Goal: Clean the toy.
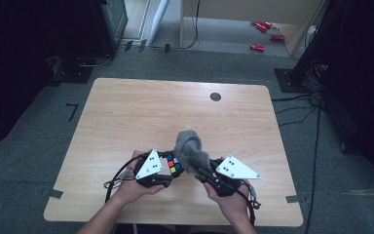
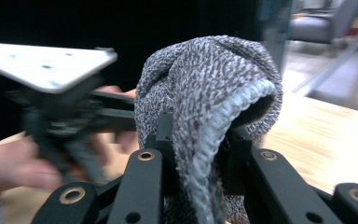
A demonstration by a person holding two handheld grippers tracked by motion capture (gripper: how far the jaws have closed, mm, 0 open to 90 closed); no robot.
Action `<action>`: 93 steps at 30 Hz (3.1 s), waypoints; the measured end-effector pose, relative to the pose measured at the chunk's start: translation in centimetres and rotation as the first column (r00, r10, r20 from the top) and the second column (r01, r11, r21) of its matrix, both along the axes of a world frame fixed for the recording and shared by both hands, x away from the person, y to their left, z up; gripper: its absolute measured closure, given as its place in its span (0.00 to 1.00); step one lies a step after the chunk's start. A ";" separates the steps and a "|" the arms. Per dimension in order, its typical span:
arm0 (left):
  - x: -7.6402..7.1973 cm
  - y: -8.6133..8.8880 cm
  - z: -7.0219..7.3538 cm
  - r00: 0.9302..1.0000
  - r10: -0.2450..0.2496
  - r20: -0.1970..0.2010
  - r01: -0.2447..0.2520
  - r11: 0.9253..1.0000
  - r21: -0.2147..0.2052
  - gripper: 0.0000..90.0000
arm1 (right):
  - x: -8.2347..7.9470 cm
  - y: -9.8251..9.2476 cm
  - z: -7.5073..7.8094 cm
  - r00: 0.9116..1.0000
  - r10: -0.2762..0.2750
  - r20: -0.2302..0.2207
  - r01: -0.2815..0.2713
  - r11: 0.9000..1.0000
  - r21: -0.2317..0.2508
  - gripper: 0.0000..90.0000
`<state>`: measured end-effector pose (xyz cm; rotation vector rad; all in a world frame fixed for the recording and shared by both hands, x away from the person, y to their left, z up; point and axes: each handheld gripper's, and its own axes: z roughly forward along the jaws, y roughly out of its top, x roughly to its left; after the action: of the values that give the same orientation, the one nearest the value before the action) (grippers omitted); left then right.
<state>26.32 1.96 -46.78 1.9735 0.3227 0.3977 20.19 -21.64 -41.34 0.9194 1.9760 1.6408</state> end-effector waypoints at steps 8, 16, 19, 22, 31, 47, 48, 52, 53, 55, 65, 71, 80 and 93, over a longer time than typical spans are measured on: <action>-0.1 -0.1 -0.2 1.000 0.020 0.000 -0.020 0.999 0.025 0.38 | 0.7 1.2 -2.0 0.999 0.006 -0.052 -0.007 1.000 -0.029 0.82; 0.1 -0.1 -0.2 1.000 0.023 -0.007 -0.022 1.000 0.012 0.38 | 0.8 -0.4 -1.2 0.996 -0.087 -0.032 0.085 0.996 -0.034 0.81; 0.0 -0.3 -0.2 1.000 0.022 -0.009 -0.022 1.000 0.018 0.38 | 0.2 0.9 -0.9 1.000 -0.021 -0.019 0.020 0.999 -0.046 0.81; -0.1 -0.5 -0.1 1.000 0.013 -0.009 -0.013 1.000 0.016 0.38 | 0.0 1.7 -1.1 0.999 0.014 -0.029 -0.016 0.997 -0.070 0.80; 0.2 -1.0 -0.1 0.999 0.027 -0.035 -0.026 0.999 0.029 0.38 | 0.8 -0.7 -1.2 0.987 -0.153 -0.045 0.147 0.983 -0.106 0.80; 0.0 -1.1 -0.7 0.998 0.047 -0.051 -0.046 0.999 0.028 0.38 | 0.8 1.0 -2.1 0.994 -0.106 -0.028 0.101 0.985 -0.139 0.80; 0.0 -1.1 -0.7 0.998 0.043 -0.047 -0.042 0.999 0.030 0.38 | 0.9 0.8 -2.1 0.992 -0.120 -0.030 0.115 0.983 -0.140 0.81; 0.0 -0.9 -0.5 0.999 0.042 -0.028 -0.041 0.999 0.036 0.38 | 0.8 -0.4 -1.6 0.984 -0.178 -0.011 0.175 0.975 -0.139 0.81; 0.0 -0.9 -0.4 0.999 0.045 -0.026 -0.044 0.998 0.038 0.38 | 0.7 -0.4 -1.5 0.984 -0.177 -0.008 0.174 0.975 -0.136 0.81; 0.0 -0.7 -0.4 0.998 0.052 -0.025 -0.051 0.998 0.042 0.38 | 0.1 0.2 -0.9 0.990 -0.140 0.011 0.141 0.983 -0.117 0.81; -0.1 -0.6 -0.1 0.999 0.036 -0.029 -0.035 0.999 0.031 0.38 | 0.8 0.5 -2.0 0.994 -0.110 0.004 0.110 0.981 -0.158 0.81; 0.1 -0.3 0.0 0.999 0.046 -0.027 -0.046 0.999 0.021 0.38 | 1.3 -1.7 -2.0 0.980 -0.194 -0.035 0.189 0.975 -0.117 0.81; -0.3 -0.5 0.3 1.000 0.026 -0.016 -0.026 1.000 0.009 0.38 | -0.2 1.5 -1.1 0.998 -0.060 0.027 0.063 0.987 -0.144 0.81; -0.2 -0.5 0.3 0.999 0.021 -0.027 -0.021 1.000 -0.001 0.38 | 0.0 0.3 -0.6 0.997 -0.076 0.021 0.077 0.994 -0.076 0.81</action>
<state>26.09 1.45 -46.51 1.9774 0.3605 0.3849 20.17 -21.38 -41.91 0.9369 1.9528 1.5150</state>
